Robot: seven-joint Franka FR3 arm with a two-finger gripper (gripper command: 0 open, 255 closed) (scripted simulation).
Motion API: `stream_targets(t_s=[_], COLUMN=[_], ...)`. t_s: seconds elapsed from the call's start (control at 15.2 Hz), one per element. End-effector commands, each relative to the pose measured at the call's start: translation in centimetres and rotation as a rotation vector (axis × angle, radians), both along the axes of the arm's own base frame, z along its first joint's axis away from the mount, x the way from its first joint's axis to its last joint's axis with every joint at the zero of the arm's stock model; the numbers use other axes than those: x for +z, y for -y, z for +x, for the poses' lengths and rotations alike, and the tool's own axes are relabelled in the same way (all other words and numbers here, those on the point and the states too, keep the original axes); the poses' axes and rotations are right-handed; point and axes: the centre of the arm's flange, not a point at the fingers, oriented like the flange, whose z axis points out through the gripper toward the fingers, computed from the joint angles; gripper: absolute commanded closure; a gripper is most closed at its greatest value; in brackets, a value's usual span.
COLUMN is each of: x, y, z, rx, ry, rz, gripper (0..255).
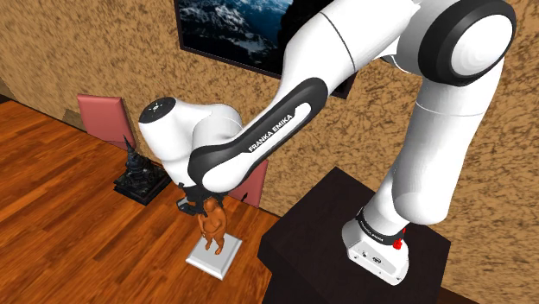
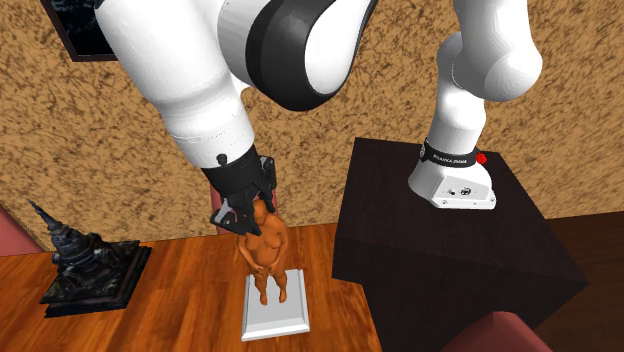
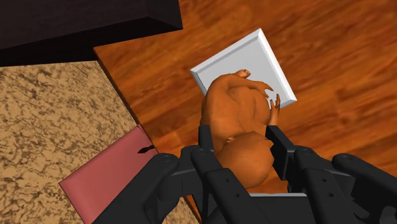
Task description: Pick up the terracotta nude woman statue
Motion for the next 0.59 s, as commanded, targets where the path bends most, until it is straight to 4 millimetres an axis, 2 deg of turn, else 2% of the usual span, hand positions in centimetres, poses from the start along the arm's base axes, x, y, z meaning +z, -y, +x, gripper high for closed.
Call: stream_targets(t_s=[0.0,0.4,0.53], x=[-0.1,0.0,1.1], y=[0.0,0.0,0.0], z=[0.0,0.0,0.0], rx=[0.000,0.000,0.000], ry=[-0.001,-0.001,-0.001], rz=[0.000,0.000,0.000], gripper=[255,255,255])
